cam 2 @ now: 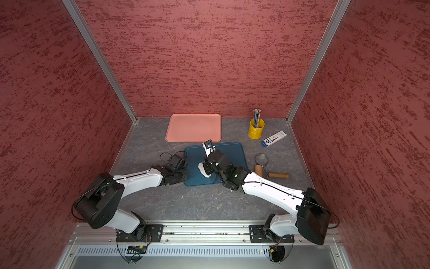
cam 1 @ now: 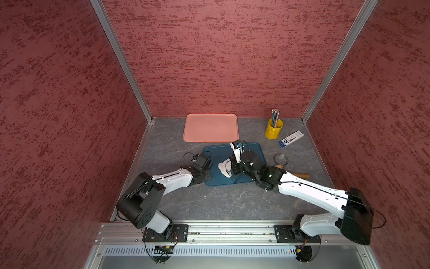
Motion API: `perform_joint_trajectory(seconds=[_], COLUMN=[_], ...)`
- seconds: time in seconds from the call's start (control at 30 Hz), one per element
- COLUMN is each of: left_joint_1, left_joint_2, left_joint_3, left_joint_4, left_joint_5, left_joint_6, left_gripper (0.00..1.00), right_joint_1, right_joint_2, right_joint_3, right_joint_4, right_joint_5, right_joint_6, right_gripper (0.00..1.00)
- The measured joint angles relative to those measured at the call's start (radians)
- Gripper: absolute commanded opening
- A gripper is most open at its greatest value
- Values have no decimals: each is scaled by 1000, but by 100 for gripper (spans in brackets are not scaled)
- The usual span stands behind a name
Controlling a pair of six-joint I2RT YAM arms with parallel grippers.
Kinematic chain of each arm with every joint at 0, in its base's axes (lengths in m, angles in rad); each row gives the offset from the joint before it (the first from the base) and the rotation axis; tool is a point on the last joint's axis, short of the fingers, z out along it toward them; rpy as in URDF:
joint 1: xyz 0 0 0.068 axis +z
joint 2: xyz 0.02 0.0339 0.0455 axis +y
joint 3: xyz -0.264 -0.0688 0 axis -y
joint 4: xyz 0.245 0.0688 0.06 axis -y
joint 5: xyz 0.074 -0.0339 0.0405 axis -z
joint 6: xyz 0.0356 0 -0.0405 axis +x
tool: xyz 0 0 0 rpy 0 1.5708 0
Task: Roll out the dumpling wrappers from the dough
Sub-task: Remove the dumpling wrapper from the work surface.
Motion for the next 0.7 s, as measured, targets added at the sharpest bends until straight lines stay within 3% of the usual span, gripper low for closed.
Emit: perform_joint_trajectory(seconds=[0.6, 0.7], left_joint_1=[-6, -6], left_joint_2=[0, 0], left_joint_3=[0, 0], left_joint_4=[7, 7], left_joint_5=[10, 10], left_joint_6=[6, 6], left_gripper=[0, 0], right_joint_1=[-88, -91], right_joint_2=[-54, -72], right_joint_3=[-21, -21], right_joint_4=[-68, -90], right_joint_5=[103, 76], right_joint_6=[-18, -38], right_gripper=[0, 0])
